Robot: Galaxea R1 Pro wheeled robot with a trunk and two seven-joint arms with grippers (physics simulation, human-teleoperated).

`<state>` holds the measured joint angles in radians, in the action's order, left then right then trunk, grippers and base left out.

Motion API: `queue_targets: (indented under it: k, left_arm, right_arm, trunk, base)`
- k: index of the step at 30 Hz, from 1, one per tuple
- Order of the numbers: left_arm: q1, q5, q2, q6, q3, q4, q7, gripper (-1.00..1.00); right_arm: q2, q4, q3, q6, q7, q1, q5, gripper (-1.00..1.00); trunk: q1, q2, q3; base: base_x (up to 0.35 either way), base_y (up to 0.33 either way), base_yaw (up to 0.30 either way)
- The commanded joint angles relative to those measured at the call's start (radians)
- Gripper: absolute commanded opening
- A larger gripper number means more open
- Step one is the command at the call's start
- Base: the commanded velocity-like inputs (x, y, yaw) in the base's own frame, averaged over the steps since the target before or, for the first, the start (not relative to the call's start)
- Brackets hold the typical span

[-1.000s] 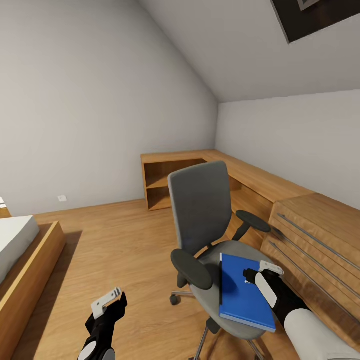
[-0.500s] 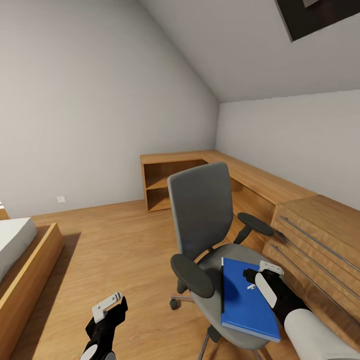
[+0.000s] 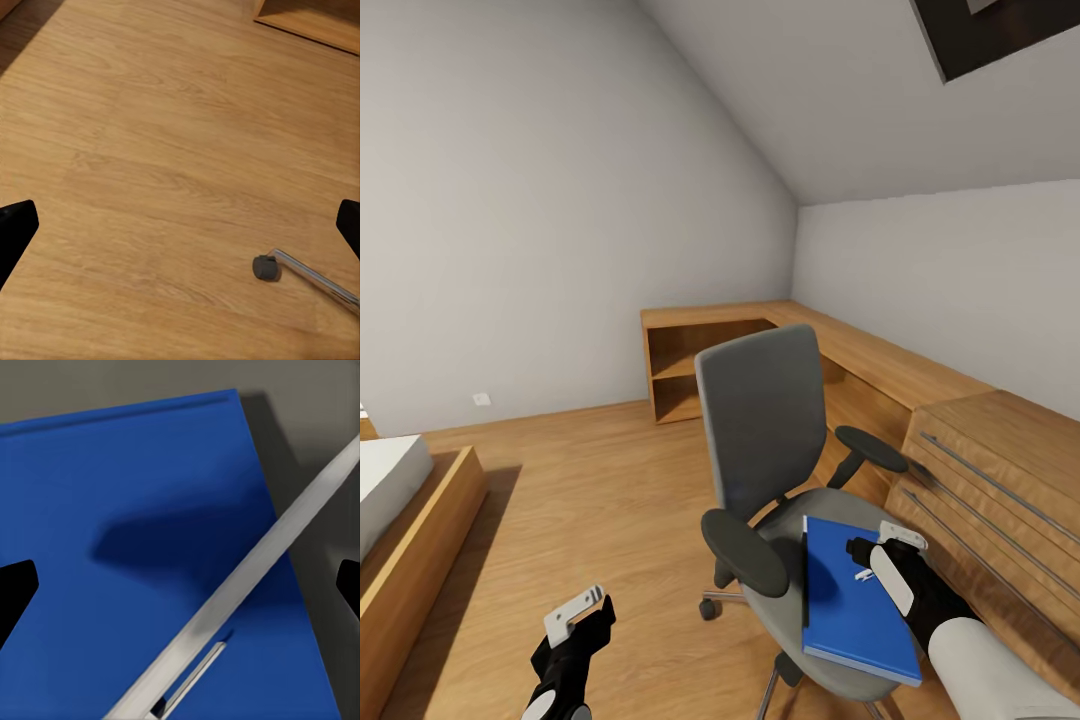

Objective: In the bedroom, organize the workspace by keeping the computer under the desk, ensuring the monitor is on the desk, placing the keyboard on the desk next to the monitor, placing the mouse on the desk next to the keyboard, moving the folder from the swivel chair onto the desk next to the mouse, stacking the notebook on top of the folder with the pen on top of the notebook, and positioning the swivel chair next to the desk.

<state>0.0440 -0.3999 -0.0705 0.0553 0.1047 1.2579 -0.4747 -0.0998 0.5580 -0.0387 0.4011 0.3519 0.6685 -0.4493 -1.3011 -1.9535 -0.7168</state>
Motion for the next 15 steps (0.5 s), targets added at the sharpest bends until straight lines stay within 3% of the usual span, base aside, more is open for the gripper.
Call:
queue_targets:
  k: [1, 15]
  left_arm:
    - [0.0, -0.004, 0.0, 0.004, 0.002, 0.002, -0.006, 1.0]
    - [0.0, -0.004, 0.0, 0.004, 0.002, 0.003, -0.009, 1.0]
  right_arm:
    - [-0.001, 0.002, -0.004, 0.005, 0.007, 0.0, -0.008, 1.0]
    - [0.0, 0.003, -0.004, 0.012, 0.01, 0.0, -0.011, 1.0]
  trunk:
    - [0.0, -0.001, -0.001]
    - [0.0, -0.001, -0.001]
  base:
    - [0.001, 0.0, 0.0]
    - [0.0, 0.0, 0.0]
